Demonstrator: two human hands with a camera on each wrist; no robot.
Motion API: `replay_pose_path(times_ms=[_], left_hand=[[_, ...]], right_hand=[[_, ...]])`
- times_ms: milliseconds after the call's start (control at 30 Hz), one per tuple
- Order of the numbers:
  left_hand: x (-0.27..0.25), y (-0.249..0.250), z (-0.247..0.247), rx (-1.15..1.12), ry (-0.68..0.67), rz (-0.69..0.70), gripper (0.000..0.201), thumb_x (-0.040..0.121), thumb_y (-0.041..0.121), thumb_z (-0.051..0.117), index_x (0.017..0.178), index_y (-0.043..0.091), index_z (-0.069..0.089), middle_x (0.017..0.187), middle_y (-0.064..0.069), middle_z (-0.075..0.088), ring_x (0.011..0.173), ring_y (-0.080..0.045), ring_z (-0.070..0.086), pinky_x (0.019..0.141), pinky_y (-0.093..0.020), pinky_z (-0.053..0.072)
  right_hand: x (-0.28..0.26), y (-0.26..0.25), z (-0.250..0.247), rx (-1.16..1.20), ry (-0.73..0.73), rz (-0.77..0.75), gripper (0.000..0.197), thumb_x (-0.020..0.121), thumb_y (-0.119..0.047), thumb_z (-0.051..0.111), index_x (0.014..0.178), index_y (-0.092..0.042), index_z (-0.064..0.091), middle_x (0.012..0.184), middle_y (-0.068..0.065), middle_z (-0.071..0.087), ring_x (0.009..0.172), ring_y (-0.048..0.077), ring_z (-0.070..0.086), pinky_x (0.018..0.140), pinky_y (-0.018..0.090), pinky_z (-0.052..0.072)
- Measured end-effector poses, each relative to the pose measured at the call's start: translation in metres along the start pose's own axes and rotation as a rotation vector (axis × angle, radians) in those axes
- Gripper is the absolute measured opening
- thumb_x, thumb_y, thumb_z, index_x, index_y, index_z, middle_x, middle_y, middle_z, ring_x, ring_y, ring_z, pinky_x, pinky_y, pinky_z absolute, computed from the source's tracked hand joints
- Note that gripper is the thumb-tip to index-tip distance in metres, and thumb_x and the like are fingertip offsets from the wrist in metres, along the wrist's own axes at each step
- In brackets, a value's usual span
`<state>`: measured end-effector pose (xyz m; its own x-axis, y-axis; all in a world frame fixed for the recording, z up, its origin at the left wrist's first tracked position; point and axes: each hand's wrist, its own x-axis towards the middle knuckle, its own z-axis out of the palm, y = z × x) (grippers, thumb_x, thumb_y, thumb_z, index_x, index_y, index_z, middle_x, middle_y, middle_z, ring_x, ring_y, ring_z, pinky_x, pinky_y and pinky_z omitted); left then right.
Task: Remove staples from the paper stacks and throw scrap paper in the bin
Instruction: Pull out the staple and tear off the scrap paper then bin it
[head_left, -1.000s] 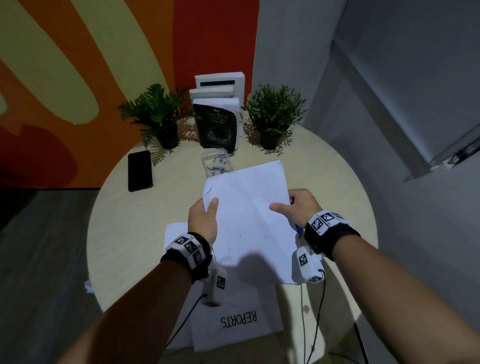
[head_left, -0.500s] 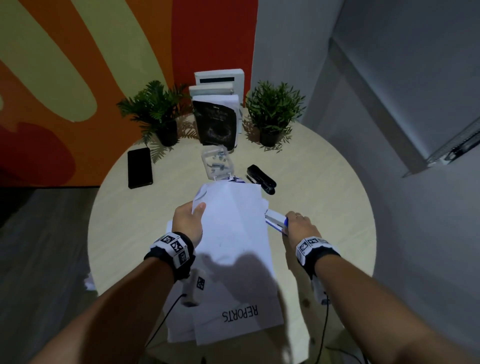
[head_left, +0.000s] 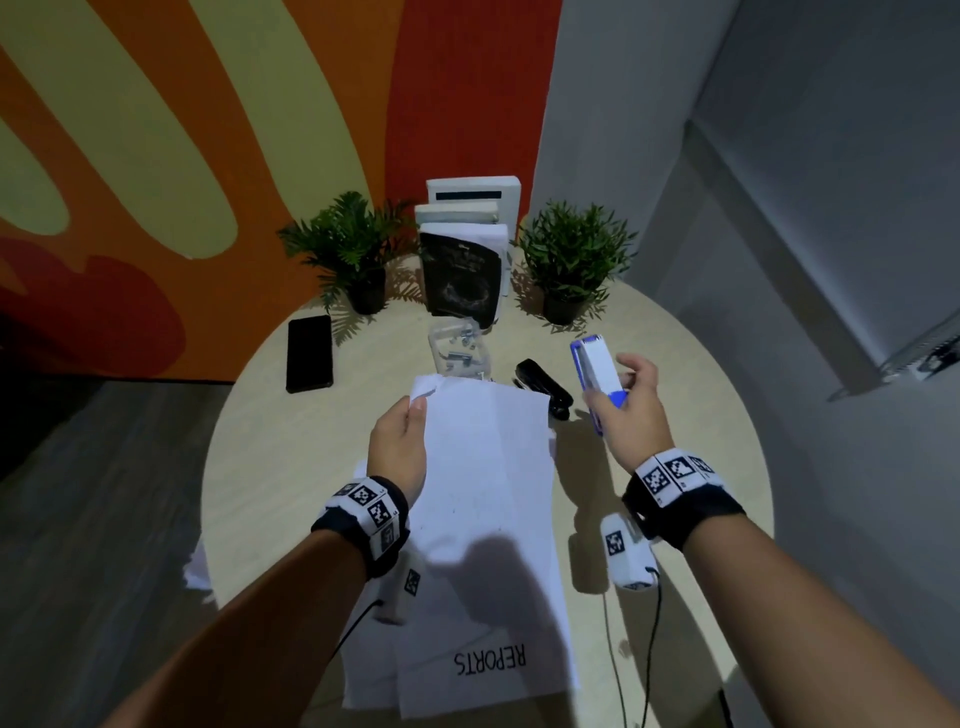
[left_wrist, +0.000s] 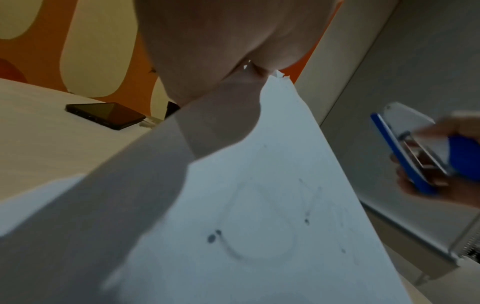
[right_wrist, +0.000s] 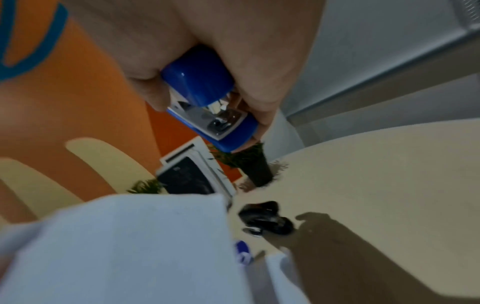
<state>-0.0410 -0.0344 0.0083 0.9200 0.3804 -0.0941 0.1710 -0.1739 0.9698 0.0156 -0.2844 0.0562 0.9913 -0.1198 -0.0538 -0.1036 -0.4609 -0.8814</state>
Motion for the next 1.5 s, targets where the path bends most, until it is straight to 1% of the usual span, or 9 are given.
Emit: replay_pose_path(times_ms=[133, 267, 433, 600, 933, 1100, 1200, 1333, 1500], left_hand=[[-0.002, 0.008, 0.007, -0.014, -0.002, 0.058, 0.031, 0.107, 0.031, 0.040, 0.108, 0.021, 0.070, 0.104, 0.006, 0.074, 0.100, -0.018, 0.067, 0.090, -0.038, 0.052], [0.000, 0.009, 0.010, 0.007, -0.012, 0.077, 0.034, 0.098, 0.051, 0.042, 0.092, 0.021, 0.056, 0.089, -0.012, 0.066, 0.083, -0.037, 0.061, 0.079, -0.053, 0.053], [-0.001, 0.018, 0.014, -0.136, -0.079, 0.040, 0.035, 0.096, 0.049, 0.049, 0.087, 0.015, 0.052, 0.089, -0.028, 0.058, 0.074, -0.023, 0.052, 0.072, -0.042, 0.044], [-0.004, 0.031, 0.012, -0.196, -0.094, 0.052, 0.026, 0.099, 0.036, 0.052, 0.091, 0.012, 0.060, 0.092, -0.027, 0.064, 0.075, -0.023, 0.057, 0.071, -0.040, 0.046], [-0.005, 0.046, 0.018, -0.178, -0.002, 0.105, 0.022, 0.097, 0.012, 0.062, 0.077, 0.018, 0.068, 0.071, -0.002, 0.066, 0.067, -0.014, 0.055, 0.068, -0.033, 0.046], [-0.003, 0.038, 0.013, -0.019, -0.177, 0.111, 0.007, 0.088, 0.019, 0.073, 0.093, 0.022, 0.070, 0.091, -0.003, 0.075, 0.087, -0.022, 0.068, 0.084, -0.043, 0.054], [0.002, 0.029, 0.010, 0.053, -0.110, 0.097, 0.006, 0.086, 0.020, 0.073, 0.085, 0.017, 0.068, 0.082, -0.018, 0.067, 0.070, -0.018, 0.054, 0.071, -0.038, 0.049], [0.009, 0.018, -0.001, 0.120, -0.059, 0.051, 0.019, 0.088, 0.021, 0.070, 0.073, 0.022, 0.060, 0.065, -0.006, 0.058, 0.064, -0.015, 0.047, 0.063, -0.035, 0.044], [0.013, 0.003, -0.010, 0.331, -0.100, -0.013, 0.012, 0.099, 0.019, 0.058, 0.092, 0.016, 0.050, 0.068, -0.002, 0.051, 0.060, -0.023, 0.043, 0.058, -0.033, 0.033]], right_hand=[[0.010, -0.040, 0.022, 0.200, -0.018, -0.070, 0.046, 0.090, -0.046, 0.057, 0.128, -0.021, 0.049, 0.116, 0.002, 0.060, 0.098, 0.016, 0.060, 0.083, 0.031, 0.050], [0.017, -0.063, 0.040, 0.293, -0.046, -0.097, 0.036, 0.098, -0.028, 0.054, 0.127, -0.014, 0.039, 0.095, -0.013, 0.057, 0.079, -0.006, 0.057, 0.068, 0.011, 0.044], [0.018, -0.076, 0.058, 0.340, -0.070, -0.059, 0.038, 0.098, -0.023, 0.051, 0.133, -0.012, 0.039, 0.109, -0.002, 0.056, 0.091, 0.010, 0.058, 0.071, 0.013, 0.044], [0.012, -0.082, 0.066, 0.309, -0.024, -0.121, 0.028, 0.099, -0.023, 0.050, 0.123, -0.009, 0.051, 0.096, -0.006, 0.057, 0.078, -0.006, 0.052, 0.059, -0.003, 0.037], [0.006, -0.095, 0.081, 0.081, 0.013, -0.206, 0.027, 0.093, -0.048, 0.053, 0.094, -0.021, 0.056, 0.076, -0.010, 0.058, 0.067, 0.003, 0.055, 0.057, 0.020, 0.043], [0.009, -0.094, 0.084, 0.051, 0.041, -0.167, 0.036, 0.093, -0.051, 0.051, 0.099, -0.016, 0.059, 0.077, -0.005, 0.058, 0.066, 0.005, 0.054, 0.053, 0.021, 0.038], [0.013, -0.087, 0.077, 0.074, 0.020, -0.129, 0.039, 0.095, -0.048, 0.051, 0.114, -0.014, 0.054, 0.089, -0.001, 0.058, 0.072, 0.012, 0.054, 0.059, 0.024, 0.036], [0.019, -0.062, 0.058, 0.046, 0.116, 0.012, 0.034, 0.097, -0.041, 0.050, 0.117, -0.014, 0.048, 0.087, 0.002, 0.053, 0.071, 0.017, 0.051, 0.062, 0.026, 0.035], [0.018, 0.010, 0.055, -0.437, 0.069, 0.178, 0.043, 0.095, -0.048, 0.045, 0.108, -0.008, 0.054, 0.098, 0.015, 0.063, 0.086, 0.036, 0.061, 0.070, 0.037, 0.048]])
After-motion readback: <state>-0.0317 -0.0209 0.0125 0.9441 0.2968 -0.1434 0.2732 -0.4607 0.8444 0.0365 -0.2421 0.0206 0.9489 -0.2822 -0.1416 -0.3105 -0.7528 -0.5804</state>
